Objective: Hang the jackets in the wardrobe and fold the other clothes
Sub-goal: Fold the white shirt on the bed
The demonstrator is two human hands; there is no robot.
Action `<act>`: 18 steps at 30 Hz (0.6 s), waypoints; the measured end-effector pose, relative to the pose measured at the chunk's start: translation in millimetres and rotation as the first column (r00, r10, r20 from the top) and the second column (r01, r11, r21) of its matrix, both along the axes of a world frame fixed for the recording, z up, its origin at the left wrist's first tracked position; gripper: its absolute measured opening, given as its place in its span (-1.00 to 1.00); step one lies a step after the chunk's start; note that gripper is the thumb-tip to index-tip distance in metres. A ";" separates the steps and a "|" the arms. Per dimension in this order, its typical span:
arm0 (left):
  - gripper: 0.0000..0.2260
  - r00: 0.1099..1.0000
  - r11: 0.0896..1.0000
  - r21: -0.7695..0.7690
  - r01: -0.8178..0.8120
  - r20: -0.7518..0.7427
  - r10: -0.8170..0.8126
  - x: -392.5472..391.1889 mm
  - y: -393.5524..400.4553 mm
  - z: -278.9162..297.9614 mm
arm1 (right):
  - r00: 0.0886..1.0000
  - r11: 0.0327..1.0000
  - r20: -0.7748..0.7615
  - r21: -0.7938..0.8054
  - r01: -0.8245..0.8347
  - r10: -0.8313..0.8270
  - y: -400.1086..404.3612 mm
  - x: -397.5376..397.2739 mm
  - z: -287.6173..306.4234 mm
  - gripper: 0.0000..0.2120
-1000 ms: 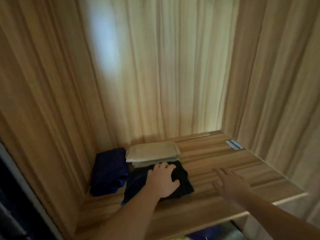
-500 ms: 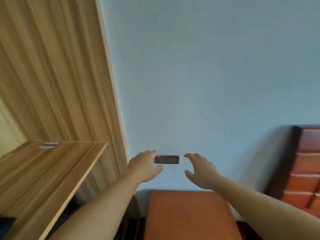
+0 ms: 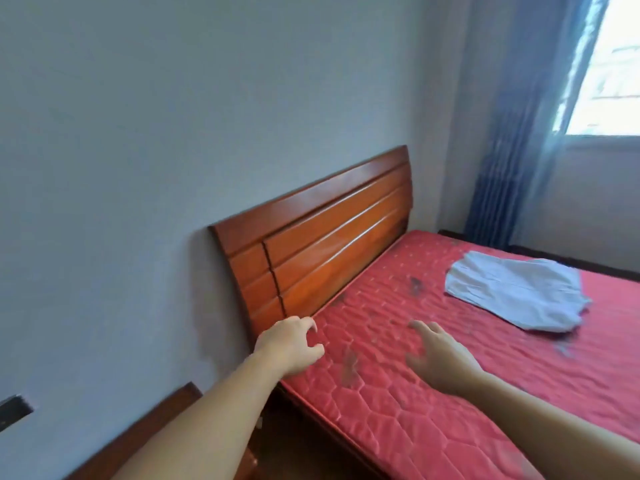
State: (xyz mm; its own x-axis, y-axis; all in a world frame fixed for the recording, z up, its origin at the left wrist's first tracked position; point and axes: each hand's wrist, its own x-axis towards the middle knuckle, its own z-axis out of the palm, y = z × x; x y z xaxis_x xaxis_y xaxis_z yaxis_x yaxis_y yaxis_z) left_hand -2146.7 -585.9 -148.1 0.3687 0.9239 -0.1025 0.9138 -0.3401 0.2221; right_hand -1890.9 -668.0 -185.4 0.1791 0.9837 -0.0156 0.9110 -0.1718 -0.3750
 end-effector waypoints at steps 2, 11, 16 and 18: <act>-0.60 0.994 0.993 -0.033 0.111 -0.009 -0.112 82.1 -23.3 -1.2 | 0.994 0.994 -0.012 0.004 0.111 -0.111 -53.0 66.4 0.2 -0.43; -0.60 0.824 0.823 -0.059 0.566 -0.001 -0.567 375.3 -149.6 0.5 | 0.835 0.835 -0.024 -0.014 0.549 -0.550 -255.5 275.8 9.3 -0.44; -0.61 0.717 0.717 -0.034 0.697 0.018 -0.697 486.8 -197.1 -19.6 | 0.697 0.696 0.038 -0.040 0.717 -0.716 -329.6 334.3 5.6 -0.45; -0.59 0.671 0.672 0.007 0.741 0.033 -0.741 535.0 -222.3 -27.7 | 0.639 0.638 0.111 -0.051 0.768 -0.761 -357.7 354.7 5.6 -0.44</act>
State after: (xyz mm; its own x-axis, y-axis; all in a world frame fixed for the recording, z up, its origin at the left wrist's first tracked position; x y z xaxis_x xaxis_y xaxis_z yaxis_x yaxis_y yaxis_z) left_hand -1611.7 -808.2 -175.8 0.9347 0.3455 -0.0838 0.3553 -0.9007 0.2500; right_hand -1536.2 -1025.7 -179.8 0.8708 0.4896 -0.0453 0.4626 -0.8470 -0.2620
